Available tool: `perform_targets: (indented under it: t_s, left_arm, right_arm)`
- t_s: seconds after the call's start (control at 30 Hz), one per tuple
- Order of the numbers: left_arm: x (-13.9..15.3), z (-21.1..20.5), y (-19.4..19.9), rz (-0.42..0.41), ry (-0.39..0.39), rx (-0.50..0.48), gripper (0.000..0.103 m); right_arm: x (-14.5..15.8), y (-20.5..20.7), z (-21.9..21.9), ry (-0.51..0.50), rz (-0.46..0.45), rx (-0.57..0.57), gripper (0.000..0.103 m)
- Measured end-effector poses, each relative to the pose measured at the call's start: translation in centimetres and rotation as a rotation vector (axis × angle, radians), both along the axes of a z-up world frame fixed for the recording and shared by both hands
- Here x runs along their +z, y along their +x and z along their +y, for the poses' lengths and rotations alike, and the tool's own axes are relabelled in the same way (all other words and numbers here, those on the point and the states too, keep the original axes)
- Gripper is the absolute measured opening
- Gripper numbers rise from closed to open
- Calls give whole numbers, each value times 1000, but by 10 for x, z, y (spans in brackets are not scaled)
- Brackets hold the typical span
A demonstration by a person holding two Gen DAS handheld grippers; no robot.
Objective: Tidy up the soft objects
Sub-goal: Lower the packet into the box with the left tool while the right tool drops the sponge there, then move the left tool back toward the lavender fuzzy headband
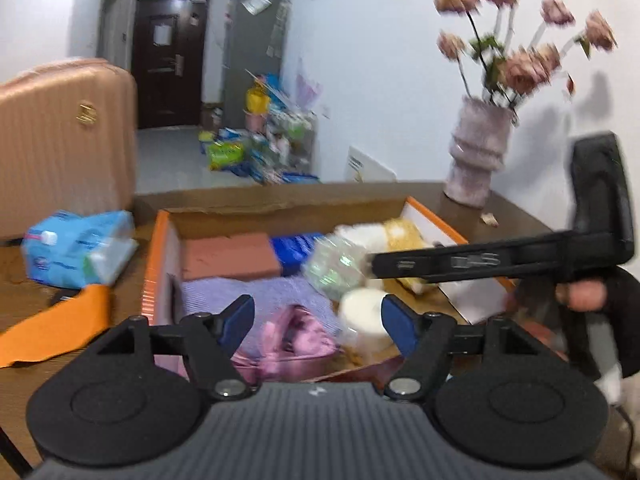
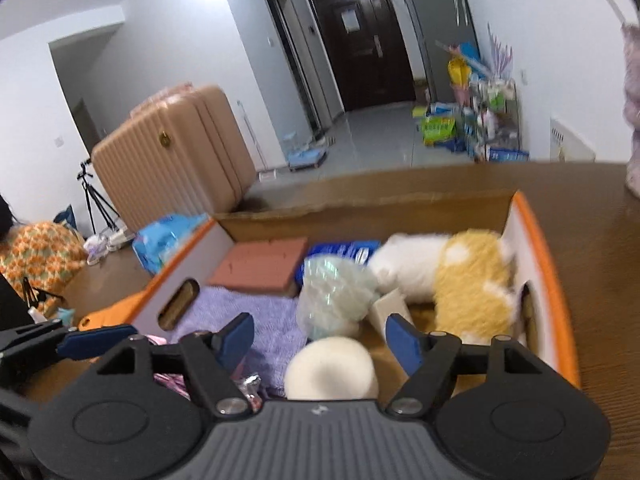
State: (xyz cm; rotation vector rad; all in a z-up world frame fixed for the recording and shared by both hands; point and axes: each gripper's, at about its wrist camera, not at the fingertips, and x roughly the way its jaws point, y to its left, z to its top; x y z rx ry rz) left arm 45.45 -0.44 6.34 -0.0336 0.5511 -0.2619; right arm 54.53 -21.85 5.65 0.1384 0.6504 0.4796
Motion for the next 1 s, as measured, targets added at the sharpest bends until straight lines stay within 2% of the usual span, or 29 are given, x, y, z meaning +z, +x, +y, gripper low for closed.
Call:
perform_targets:
  t_s: [0.13,0.3,0.43,0.53,0.77,0.87,1.0]
  left_arm:
    - [18,17,-19,-41,-3,57,77]
    - [29,30,-50,-46,-14,116,77]
    - [25,36,-97,-63,-52,138,79]
    - [20,39,-134,-75,-55,160,79]
    - [12,43,-214,-114,-50,208,83]
    - [4,43,-244,-115,-51,207,83]
    - [-11,44,-276,-85,-60,210,84]
  right_arm:
    - [22,-29,-13,-47,-69,0,72]
    - [41,-75,-32,-76,-132,-20,72]
    - [53,-121,-50,-54,-178,-44,77]
    - [57,-159,-59,-79,-223,-63,77]
    - [47,-246,-64,-90,-301,-64,79]
    - [36,-274,-57,-98,-301,-61,79]
    - [15,-311,-51,-58,-266,-53,79]
